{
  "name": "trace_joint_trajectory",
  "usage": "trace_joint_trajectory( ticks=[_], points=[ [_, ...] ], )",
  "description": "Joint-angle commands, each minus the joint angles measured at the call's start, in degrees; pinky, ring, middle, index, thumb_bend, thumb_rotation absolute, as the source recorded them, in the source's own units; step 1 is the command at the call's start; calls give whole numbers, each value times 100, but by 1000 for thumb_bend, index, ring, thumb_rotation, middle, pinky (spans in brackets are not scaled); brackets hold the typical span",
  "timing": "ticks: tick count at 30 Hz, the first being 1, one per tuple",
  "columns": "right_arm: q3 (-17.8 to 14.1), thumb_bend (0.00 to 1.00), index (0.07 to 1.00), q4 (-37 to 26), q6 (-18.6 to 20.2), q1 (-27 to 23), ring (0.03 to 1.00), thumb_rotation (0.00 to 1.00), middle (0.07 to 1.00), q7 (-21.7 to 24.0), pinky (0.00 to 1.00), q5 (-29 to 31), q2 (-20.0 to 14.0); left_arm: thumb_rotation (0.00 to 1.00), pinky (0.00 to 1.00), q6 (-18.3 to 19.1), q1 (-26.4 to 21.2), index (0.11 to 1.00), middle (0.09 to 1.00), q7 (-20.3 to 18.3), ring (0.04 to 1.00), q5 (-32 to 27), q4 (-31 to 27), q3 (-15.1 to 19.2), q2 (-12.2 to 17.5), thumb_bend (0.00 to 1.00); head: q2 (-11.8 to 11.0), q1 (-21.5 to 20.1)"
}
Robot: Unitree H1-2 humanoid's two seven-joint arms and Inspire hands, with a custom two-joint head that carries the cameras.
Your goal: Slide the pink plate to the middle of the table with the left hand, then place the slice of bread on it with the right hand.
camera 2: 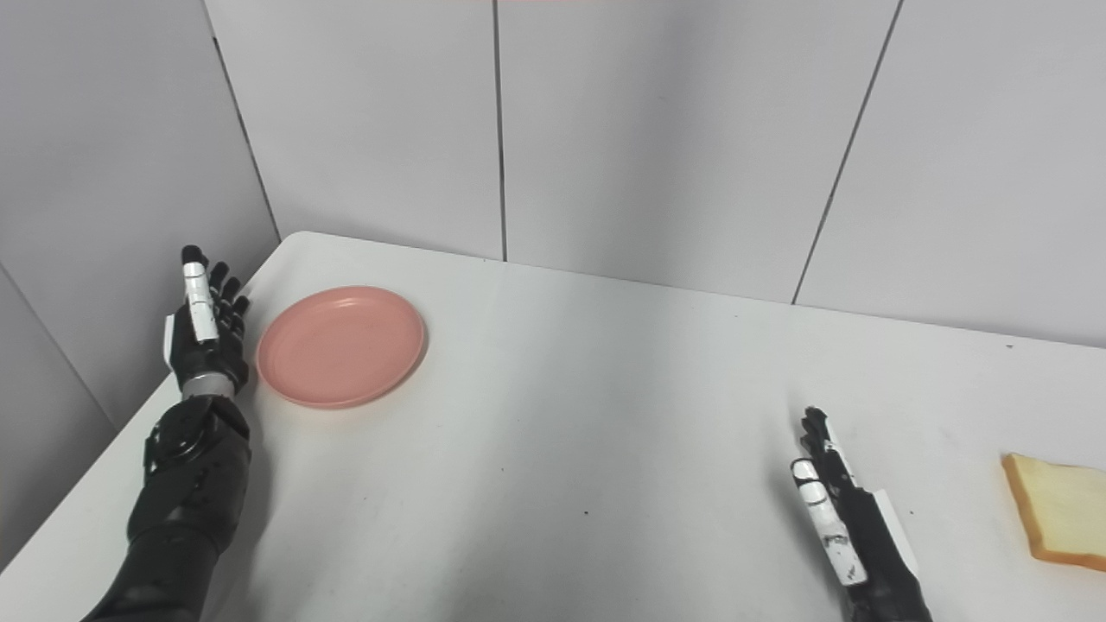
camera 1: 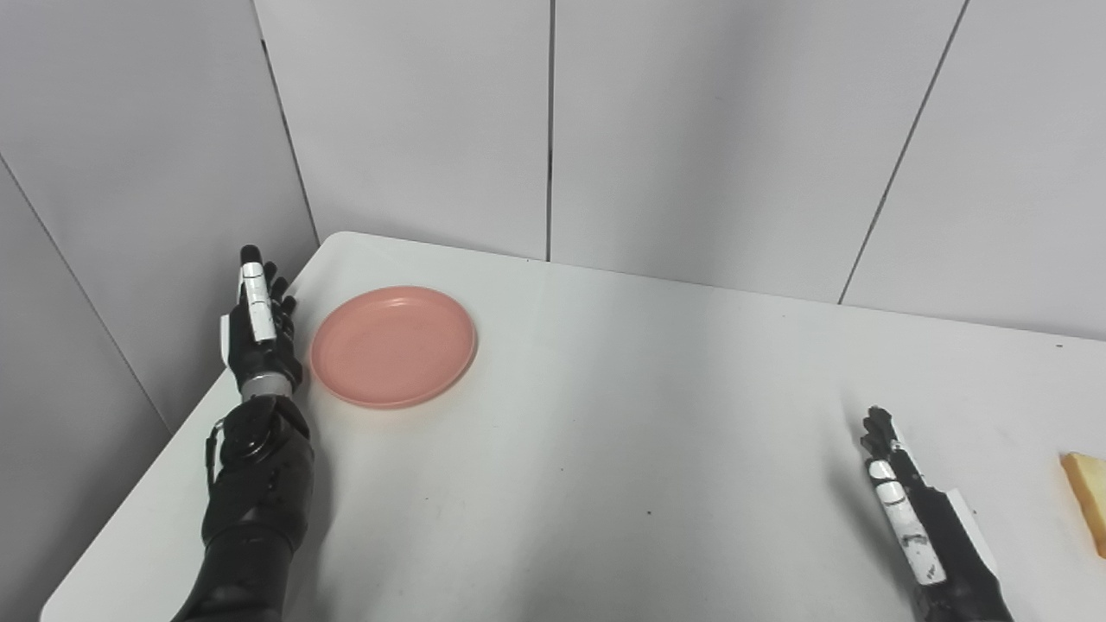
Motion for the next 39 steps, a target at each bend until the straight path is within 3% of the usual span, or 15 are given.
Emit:
trace_joint_trajectory(
  ticks=[1,19,29,35,39],
  points=[
    [-28,274,1000,-153,35,-92,1000,1000,1000,6,1000,27,-19,874,993,-140,-215,978,980,-154,983,-44,146,-6,180,922,2,8],
    [11,293,1000,17,-155,-125,1000,1000,1000,-16,1000,-133,-37,846,993,-187,-271,977,980,-282,988,-138,113,-40,89,916,-64,-83],
    [40,321,1000,38,-172,-111,1000,1000,1000,-78,1000,-243,-8,889,979,-278,-241,971,982,-286,983,196,154,-386,24,889,-123,-183],
    [35,326,1000,67,-210,-104,1000,1000,1000,-73,1000,-181,48,868,978,-89,-218,962,971,-327,973,341,16,-635,-88,927,-188,-249],
    [52,313,1000,28,-156,-90,1000,1000,1000,-65,1000,-200,65,870,975,127,-180,969,970,-296,967,420,-226,-800,-191,878,-206,-319]
  ],
)
